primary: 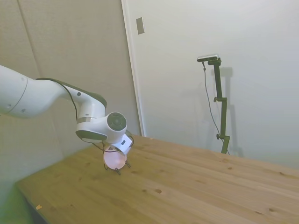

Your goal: Load the bowl

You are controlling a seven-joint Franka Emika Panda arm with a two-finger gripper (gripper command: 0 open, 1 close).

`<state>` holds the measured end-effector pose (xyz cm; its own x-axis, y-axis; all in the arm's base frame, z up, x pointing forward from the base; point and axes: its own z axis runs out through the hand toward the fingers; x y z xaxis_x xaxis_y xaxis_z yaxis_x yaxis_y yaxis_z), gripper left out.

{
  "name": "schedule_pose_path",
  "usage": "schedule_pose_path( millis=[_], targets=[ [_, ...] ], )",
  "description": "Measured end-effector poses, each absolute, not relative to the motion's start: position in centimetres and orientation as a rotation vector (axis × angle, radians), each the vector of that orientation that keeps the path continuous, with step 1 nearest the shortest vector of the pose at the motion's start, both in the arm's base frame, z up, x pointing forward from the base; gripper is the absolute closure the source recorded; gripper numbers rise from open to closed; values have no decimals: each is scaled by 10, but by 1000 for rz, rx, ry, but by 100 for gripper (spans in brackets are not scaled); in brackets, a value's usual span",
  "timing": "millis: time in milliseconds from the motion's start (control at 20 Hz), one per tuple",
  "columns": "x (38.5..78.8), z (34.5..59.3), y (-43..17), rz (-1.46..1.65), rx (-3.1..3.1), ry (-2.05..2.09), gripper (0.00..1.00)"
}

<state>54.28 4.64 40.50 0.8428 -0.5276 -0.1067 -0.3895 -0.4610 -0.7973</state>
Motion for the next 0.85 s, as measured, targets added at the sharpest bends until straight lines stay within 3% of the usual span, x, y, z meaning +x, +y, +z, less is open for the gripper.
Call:
schedule_pose_path(
  millis=[350,850],
  targets=[
    [526,464,41,-264,-2258,771,0],
    [453,513,43,-309,-2538,1017,0]
  ],
)
